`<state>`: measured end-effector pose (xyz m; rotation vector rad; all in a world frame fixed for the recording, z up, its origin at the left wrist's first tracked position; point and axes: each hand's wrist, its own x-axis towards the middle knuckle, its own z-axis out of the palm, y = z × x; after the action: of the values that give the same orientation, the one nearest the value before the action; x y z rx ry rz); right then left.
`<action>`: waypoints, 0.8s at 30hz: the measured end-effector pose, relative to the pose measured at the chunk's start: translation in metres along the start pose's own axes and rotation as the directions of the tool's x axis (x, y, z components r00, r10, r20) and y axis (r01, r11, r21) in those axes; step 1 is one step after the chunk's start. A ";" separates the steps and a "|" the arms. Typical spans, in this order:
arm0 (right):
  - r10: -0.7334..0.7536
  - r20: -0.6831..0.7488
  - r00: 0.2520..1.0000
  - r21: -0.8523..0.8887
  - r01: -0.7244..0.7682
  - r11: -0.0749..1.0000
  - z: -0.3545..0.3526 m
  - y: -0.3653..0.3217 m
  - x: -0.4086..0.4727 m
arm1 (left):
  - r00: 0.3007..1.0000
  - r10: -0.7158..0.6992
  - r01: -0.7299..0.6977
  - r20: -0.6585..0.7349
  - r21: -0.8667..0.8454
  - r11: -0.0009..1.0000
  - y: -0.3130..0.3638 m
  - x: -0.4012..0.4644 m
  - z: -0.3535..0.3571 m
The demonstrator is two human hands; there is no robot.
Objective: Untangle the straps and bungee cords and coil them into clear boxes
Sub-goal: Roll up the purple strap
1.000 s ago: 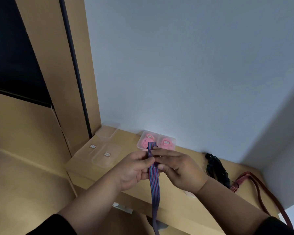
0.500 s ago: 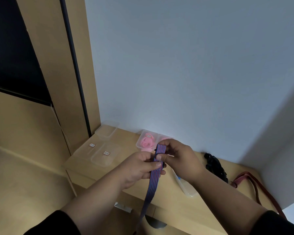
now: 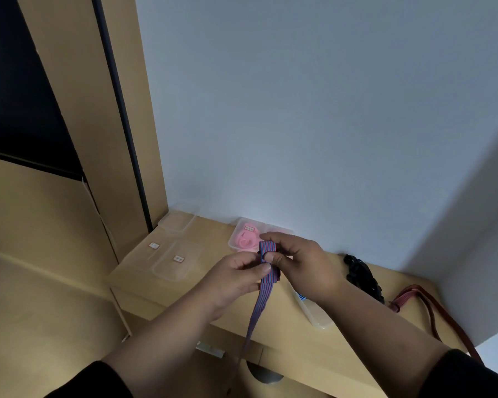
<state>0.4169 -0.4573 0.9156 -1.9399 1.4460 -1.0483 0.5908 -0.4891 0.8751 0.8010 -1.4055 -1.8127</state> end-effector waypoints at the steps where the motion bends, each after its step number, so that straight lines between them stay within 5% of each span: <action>1: -0.005 0.013 1.000 -0.040 0.006 0.999 0.000 0.000 0.000 | 1.000 0.024 -0.024 0.002 0.026 0.999 0.002 0.002 0.000; 5: -0.107 0.032 0.994 -0.124 0.110 0.986 0.001 -0.001 0.002 | 1.000 0.025 -0.026 0.017 0.067 0.997 0.009 0.005 0.001; 8: 0.048 0.010 0.999 0.127 -0.049 0.991 0.006 0.005 -0.001 | 0.999 0.034 -0.034 0.002 -0.016 0.999 0.012 0.007 0.001; 11: 0.264 0.034 0.964 0.443 -0.251 0.861 0.013 0.013 -0.012 | 0.994 0.035 -0.051 -0.101 -0.153 0.987 0.012 0.013 -0.001; 13: 0.277 0.082 0.957 0.524 -0.278 0.805 0.016 0.018 -0.019 | 0.989 0.029 -0.061 -0.146 -0.217 0.974 0.012 0.017 -0.004; 19: 0.312 0.115 0.943 0.380 -0.332 0.863 0.015 0.020 -0.021 | 0.987 0.010 -0.011 -0.163 -0.010 1.000 0.013 0.018 -0.012; 24: 0.363 0.130 0.923 0.344 -0.385 0.856 0.015 0.018 -0.023 | 0.982 0.018 -0.020 -0.190 -0.013 1.000 0.008 0.020 -0.009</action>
<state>0.4159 -0.4420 0.8863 -1.3482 1.4038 -0.9808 0.5879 -0.5112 0.8800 0.9237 -1.2715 -1.6824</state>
